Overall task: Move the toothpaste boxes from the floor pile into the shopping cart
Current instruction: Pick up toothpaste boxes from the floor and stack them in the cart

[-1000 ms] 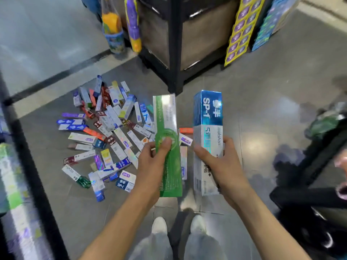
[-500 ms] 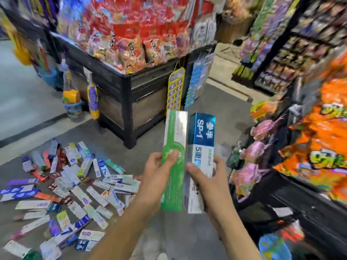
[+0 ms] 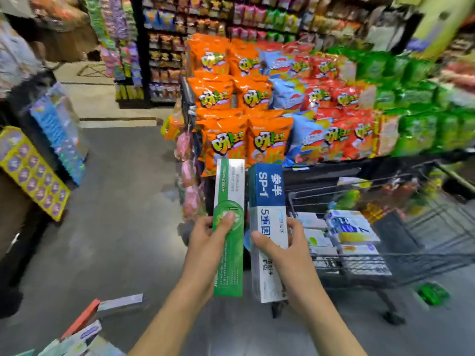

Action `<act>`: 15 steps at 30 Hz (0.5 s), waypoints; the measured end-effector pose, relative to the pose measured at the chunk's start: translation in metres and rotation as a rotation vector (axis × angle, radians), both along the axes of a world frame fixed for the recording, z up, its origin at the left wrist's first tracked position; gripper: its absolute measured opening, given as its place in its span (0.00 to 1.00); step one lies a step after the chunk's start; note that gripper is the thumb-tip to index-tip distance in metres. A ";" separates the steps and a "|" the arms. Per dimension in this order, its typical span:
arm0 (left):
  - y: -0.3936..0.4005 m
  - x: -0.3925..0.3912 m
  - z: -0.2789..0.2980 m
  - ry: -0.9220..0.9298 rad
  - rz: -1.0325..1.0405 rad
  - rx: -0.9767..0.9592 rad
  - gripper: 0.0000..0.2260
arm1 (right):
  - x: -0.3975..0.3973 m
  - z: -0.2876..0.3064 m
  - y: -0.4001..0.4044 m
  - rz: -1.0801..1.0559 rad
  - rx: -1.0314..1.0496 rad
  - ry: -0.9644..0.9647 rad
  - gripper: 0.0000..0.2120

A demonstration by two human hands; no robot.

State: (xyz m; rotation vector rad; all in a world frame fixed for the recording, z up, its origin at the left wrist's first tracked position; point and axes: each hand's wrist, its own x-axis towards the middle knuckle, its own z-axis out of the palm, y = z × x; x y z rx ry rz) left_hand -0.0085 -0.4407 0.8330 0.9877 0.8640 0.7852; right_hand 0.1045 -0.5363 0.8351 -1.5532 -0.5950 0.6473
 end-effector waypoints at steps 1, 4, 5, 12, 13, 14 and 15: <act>-0.010 0.022 -0.001 0.007 -0.050 0.007 0.16 | 0.018 -0.001 -0.017 -0.049 0.005 0.008 0.29; -0.040 0.091 -0.007 0.042 -0.169 0.022 0.17 | 0.077 -0.003 -0.068 -0.188 0.026 0.044 0.28; -0.049 0.116 -0.011 0.052 -0.207 0.018 0.17 | 0.099 -0.005 -0.084 -0.226 0.031 0.052 0.27; -0.121 0.294 -0.028 0.079 -0.400 0.010 0.15 | 0.254 -0.021 -0.182 -0.417 0.038 0.105 0.26; -0.133 0.315 -0.028 0.064 -0.418 -0.001 0.13 | 0.274 -0.024 -0.196 -0.427 0.031 0.107 0.24; -0.145 0.336 -0.029 0.052 -0.439 -0.015 0.12 | 0.293 -0.026 -0.208 -0.442 0.022 0.105 0.23; -0.154 0.355 -0.030 0.053 -0.465 -0.017 0.15 | 0.311 -0.029 -0.219 -0.461 0.013 0.102 0.24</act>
